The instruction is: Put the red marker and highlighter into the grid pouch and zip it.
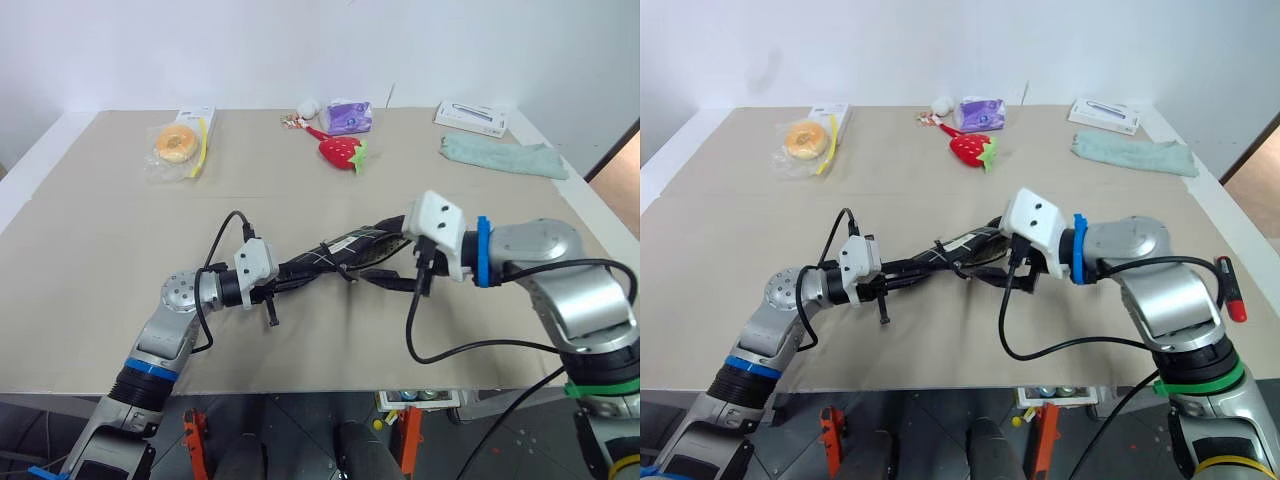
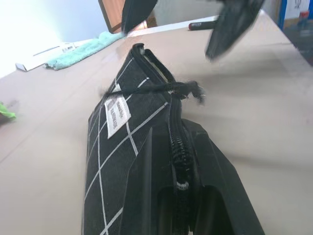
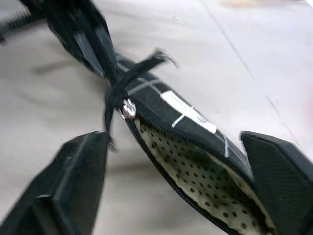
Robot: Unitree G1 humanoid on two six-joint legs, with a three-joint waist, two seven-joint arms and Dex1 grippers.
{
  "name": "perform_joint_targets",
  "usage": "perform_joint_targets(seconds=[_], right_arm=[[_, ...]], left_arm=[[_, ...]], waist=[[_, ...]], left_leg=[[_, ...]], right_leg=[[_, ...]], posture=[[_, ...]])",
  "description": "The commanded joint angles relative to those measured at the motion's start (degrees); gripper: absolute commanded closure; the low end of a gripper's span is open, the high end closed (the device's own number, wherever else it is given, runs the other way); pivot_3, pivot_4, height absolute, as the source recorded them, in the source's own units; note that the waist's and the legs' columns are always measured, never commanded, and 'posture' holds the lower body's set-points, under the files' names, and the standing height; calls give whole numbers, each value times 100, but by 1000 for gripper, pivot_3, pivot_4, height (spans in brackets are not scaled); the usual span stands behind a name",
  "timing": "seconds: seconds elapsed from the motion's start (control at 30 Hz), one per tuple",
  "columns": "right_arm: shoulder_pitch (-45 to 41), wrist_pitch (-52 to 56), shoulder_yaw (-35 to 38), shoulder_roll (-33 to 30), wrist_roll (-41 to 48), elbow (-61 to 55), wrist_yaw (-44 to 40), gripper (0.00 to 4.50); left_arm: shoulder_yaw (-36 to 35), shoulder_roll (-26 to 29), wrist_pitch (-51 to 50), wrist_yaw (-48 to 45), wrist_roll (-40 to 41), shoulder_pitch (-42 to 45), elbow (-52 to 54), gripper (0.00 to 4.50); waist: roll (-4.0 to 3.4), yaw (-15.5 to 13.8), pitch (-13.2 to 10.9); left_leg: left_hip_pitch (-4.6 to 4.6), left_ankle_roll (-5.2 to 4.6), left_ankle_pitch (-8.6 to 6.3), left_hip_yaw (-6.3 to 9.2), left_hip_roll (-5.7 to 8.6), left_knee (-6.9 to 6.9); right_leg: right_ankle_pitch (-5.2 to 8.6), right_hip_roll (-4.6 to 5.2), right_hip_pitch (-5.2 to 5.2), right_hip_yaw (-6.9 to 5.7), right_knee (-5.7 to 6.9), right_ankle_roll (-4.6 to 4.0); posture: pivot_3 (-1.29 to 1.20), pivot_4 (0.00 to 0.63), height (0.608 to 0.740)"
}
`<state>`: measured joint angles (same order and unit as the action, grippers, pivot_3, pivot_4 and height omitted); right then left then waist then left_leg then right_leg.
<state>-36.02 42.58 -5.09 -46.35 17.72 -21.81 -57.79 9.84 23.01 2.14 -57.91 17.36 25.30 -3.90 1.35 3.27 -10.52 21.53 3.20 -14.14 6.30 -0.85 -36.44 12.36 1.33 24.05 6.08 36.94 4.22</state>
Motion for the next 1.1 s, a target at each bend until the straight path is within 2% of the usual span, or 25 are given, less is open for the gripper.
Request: perform_joint_targets(seconds=[0.03, 0.1, 0.2, 0.27, 0.43, 0.57, 0.87, 1.1], right_arm=[[-172, 560, 816, -320, 800, -300, -239, 19], [-173, 581, 1131, -419, 922, -131, -145, 19], [106, 108, 1213, -1139, -83, 710, 443, 19], [206, 113, 1327, -1290, -392, 1088, 927, 19], [611, 1296, 2218, -883, -590, 1101, 2262, 19], [1192, 1964, 2995, -551, -776, 907, 3003, 19], [1998, 1777, 4290, -303, -927, 1205, 3711, 19], [1475, 1925, 5017, 181, -684, 1958, 4312, 19]], left_arm=[[-375, -130, -618, 138, 609, 209, 265, 4500], [-503, -186, -916, 228, 816, 300, 352, 4500], [-798, -280, -1501, 442, 1299, 513, 495, 4500], [-932, -321, -1816, 567, 1545, 615, 612, 4500], [-809, -253, -1899, 472, 1410, 624, 717, 4500], [-737, -281, -1907, 458, 1385, 586, 736, 4500], [-607, -370, -1869, 379, 1299, 612, 642, 4500], [-512, -482, -1823, 343, 1219, 623, 626, 4500]], waist=[[0, -25, 0], [1, -50, 0], [1, -62, 0], [4, -66, 1], [0, -38, 3], [0, -62, 3], [-3, -58, 4], [-5, -28, 5]], left_leg=[[1, 0, 0, 1, 0, 0], [2, 0, 0, 1, 1, -1], [4, 0, 0, 1, 5, -2], [5, 0, 0, 1, 6, -3], [3, -1, -1, -4, 4, 5], [4, 0, 0, -1, 4, 5], [2, 1, 1, -5, 12, -3], [-9, 0, 3, -10, 9, -3]], right_leg=[[0, 0, 0, 0, 0, 0], [1, 2, -3, -1, -1, 2], [3, 5, -3, 0, -1, 5], [5, 8, -4, -1, -3, 8], [5, 2, 4, 8, -1, 3], [2, 0, 4, 7, 2, -6], [6, 7, -3, 14, 0, 10], [-1, 1, -8, 21, 1, 5]], posture=[[0, 150, 740], [0, 150, 740], [0, 150, 740], [0, 150, 740], [0, 150, 740], [0, 150, 740], [0, 150, 740], [0, 150, 740]])
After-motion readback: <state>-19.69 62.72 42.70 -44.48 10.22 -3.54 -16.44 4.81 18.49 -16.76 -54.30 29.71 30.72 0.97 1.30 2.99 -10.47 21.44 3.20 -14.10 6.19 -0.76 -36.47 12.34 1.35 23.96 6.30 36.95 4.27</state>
